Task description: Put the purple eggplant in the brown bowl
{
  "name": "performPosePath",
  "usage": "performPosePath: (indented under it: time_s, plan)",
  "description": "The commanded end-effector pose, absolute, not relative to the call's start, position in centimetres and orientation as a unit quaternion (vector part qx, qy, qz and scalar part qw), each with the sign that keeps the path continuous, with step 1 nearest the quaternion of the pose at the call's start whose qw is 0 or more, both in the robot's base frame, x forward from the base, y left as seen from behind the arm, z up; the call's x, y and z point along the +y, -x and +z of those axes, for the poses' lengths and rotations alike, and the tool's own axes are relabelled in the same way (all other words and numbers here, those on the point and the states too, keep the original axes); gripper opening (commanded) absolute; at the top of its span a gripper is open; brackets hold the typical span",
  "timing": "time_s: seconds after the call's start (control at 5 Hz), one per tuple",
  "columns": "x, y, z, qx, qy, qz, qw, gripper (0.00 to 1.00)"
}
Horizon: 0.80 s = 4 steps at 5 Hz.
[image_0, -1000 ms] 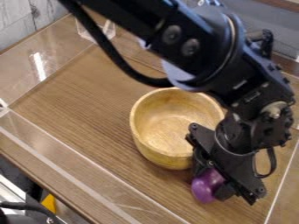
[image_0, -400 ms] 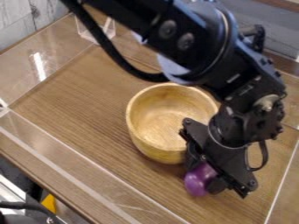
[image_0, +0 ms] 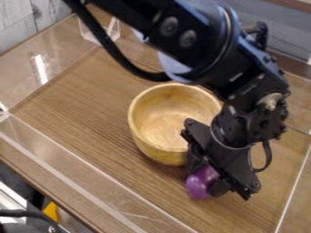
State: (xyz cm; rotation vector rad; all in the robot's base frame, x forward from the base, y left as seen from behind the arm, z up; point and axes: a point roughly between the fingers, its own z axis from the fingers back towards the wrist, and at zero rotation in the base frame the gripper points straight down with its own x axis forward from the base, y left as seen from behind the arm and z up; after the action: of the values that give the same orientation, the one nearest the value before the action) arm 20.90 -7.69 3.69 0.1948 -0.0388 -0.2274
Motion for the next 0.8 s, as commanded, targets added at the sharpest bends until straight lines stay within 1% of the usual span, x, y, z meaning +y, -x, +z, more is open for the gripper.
performPosePath:
  time_s: [0.0, 0.6]
  plan:
    - [-6.7, -20.71, 3.68, -0.01, -0.104, -0.104, 0.989, 0.0]
    - [-6.24, -21.02, 4.24, -0.011, -0.108, -0.104, 0.989, 0.0]
